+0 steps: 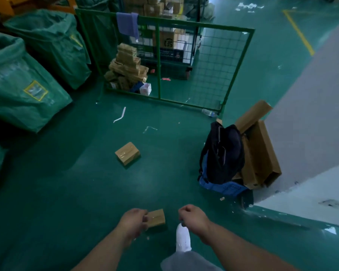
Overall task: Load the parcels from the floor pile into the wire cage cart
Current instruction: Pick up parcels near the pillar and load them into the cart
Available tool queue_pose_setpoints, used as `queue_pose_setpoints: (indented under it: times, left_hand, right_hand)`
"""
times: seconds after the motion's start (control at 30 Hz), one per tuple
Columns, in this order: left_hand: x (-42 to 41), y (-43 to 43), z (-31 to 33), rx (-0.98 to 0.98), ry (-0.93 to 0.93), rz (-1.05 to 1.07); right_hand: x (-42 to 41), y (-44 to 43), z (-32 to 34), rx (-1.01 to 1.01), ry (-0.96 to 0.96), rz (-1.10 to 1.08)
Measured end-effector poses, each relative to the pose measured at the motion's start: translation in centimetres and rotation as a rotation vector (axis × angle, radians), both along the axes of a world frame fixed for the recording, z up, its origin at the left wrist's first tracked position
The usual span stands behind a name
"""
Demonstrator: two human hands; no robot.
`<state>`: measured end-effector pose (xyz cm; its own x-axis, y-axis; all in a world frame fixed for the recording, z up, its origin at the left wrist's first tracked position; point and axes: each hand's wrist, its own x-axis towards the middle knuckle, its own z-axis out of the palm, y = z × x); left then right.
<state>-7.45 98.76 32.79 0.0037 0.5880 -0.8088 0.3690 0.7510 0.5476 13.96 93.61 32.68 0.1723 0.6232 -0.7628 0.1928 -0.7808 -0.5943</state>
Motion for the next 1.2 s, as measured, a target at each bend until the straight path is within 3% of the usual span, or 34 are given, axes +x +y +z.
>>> queue_pose_setpoints:
  times: [0.17, 0.37, 0.53, 0.63, 0.9, 1.03, 1.2]
  left_hand:
    - [0.8, 6.8, -0.2, 0.068, 0.058, 0.078]
    - [0.1, 10.7, -7.1, -0.005, 0.089, 0.176]
    - [-2.3, 11.4, -18.9, -0.134, 0.135, 0.16]
    - [-4.2, 12.1, -29.9, -0.204, 0.148, 0.178]
    - [-5.9, 15.0, -53.9, -0.334, 0.202, 0.129]
    - [-5.5, 15.5, -63.0, -0.423, 0.179, 0.18]
    - [-4.7, 14.5, -68.4, -0.5, 0.043, 0.252]
  right_hand:
    - [1.9, 10.1, -1.5, -0.007, -0.012, 0.113]
    - [1.3, 17.4, -9.1, -0.105, -0.09, 0.219]
    - [-0.4, 18.4, -20.5, -0.207, -0.144, 0.307]
    - [-2.0, 18.1, -32.1, -0.281, -0.147, 0.31]
    - [-4.2, 19.7, -55.0, -0.468, -0.179, 0.324]
    - [-5.7, 20.6, -62.0, -0.546, -0.104, 0.255]
    - [-6.6, 19.6, -67.9, -0.61, 0.008, 0.128]
